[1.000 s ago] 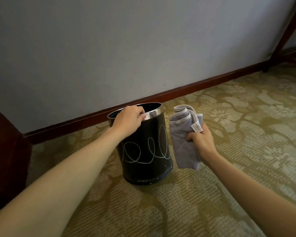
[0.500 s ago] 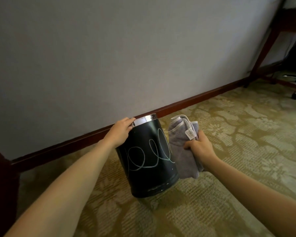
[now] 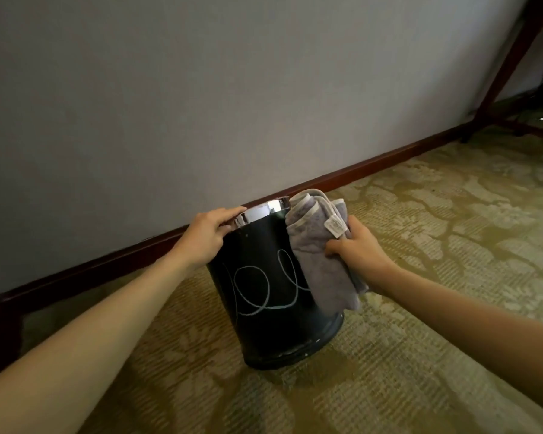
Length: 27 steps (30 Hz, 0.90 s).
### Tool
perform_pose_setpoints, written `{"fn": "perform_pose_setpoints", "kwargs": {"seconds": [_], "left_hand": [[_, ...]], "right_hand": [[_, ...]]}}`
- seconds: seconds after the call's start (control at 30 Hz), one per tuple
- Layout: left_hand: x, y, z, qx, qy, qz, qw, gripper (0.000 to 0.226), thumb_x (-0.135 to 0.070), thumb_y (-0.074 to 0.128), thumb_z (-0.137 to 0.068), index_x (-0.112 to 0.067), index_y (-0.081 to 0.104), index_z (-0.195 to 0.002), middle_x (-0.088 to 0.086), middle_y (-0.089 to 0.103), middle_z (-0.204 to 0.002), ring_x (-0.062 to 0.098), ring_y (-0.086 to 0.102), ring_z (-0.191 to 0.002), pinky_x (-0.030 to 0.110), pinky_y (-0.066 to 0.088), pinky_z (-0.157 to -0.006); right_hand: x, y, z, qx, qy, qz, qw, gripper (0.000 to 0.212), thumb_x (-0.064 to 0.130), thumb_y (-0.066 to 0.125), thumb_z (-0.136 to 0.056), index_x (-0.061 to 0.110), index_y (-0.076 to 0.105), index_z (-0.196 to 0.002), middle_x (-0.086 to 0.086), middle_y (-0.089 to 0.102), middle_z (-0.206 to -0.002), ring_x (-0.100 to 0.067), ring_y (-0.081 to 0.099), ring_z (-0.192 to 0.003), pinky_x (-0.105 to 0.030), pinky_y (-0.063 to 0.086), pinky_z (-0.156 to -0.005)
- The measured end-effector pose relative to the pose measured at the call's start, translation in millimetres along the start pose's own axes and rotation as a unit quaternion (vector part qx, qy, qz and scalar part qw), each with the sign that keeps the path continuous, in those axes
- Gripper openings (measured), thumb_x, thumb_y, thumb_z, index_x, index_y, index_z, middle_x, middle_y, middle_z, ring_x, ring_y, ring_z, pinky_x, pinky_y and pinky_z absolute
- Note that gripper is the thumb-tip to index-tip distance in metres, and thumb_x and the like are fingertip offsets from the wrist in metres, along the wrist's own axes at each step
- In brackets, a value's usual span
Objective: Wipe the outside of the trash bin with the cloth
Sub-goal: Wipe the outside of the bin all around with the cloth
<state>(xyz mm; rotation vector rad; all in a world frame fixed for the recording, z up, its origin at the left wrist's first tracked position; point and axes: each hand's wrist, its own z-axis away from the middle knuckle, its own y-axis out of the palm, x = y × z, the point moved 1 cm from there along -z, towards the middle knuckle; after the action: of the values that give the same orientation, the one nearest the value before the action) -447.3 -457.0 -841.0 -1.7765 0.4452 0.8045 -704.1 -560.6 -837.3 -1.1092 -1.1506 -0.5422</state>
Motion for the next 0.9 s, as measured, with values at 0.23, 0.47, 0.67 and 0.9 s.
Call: {"fn": "perform_pose_setpoints", "kwargs": {"seconds": [0.23, 0.47, 0.67, 0.9], "left_hand": [[-25, 13, -1, -0.029, -0.052, 0.004, 0.998, 0.042, -0.005, 0.049, -0.094, -0.029, 0.059, -0.128, -0.01, 0.062, -0.116, 0.007, 0.051, -0.113, 0.028, 0.041, -0.098], [-21, 8, -1, -0.088, -0.172, -0.072, 0.979, 0.044, -0.002, 0.056, -0.09, -0.029, 0.06, -0.126, -0.005, 0.061, -0.128, 0.013, 0.05, -0.122, 0.033, 0.039, -0.103], [-23, 4, -1, -0.102, -0.212, -0.082, 0.969, 0.044, 0.005, 0.058, -0.087, -0.02, 0.062, -0.123, -0.014, 0.061, -0.111, 0.009, 0.055, -0.112, 0.021, 0.036, -0.094], [-24, 13, -26, -0.108, -0.177, -0.099, 0.973, 0.043, 0.009, 0.058, -0.084, -0.015, 0.066, -0.119, -0.014, 0.063, -0.099, 0.006, 0.059, -0.1, 0.006, 0.034, -0.082]], "right_hand": [[-21, 13, -39, 0.063, -0.131, 0.088, 0.985, 0.064, 0.027, 0.079, -0.066, 0.017, 0.046, -0.12, -0.002, 0.048, -0.112, -0.016, 0.051, -0.101, -0.034, 0.046, -0.084], [-19, 20, -62, 0.111, -0.264, 0.097, 0.953, 0.034, 0.025, 0.069, -0.076, 0.025, 0.052, -0.106, 0.011, 0.061, -0.096, -0.008, 0.059, -0.083, -0.019, 0.045, -0.067], [-44, 13, -44, 0.172, -0.45, 0.308, 0.821, 0.074, 0.004, 0.075, -0.061, 0.024, 0.055, -0.13, 0.009, 0.051, -0.138, -0.027, 0.052, -0.084, -0.045, 0.05, -0.065], [-96, -20, -7, 0.241, -0.575, 0.343, 0.703, 0.046, 0.009, 0.064, -0.078, 0.03, 0.058, -0.119, 0.014, 0.056, -0.132, -0.027, 0.057, -0.08, -0.04, 0.048, -0.059]]}}
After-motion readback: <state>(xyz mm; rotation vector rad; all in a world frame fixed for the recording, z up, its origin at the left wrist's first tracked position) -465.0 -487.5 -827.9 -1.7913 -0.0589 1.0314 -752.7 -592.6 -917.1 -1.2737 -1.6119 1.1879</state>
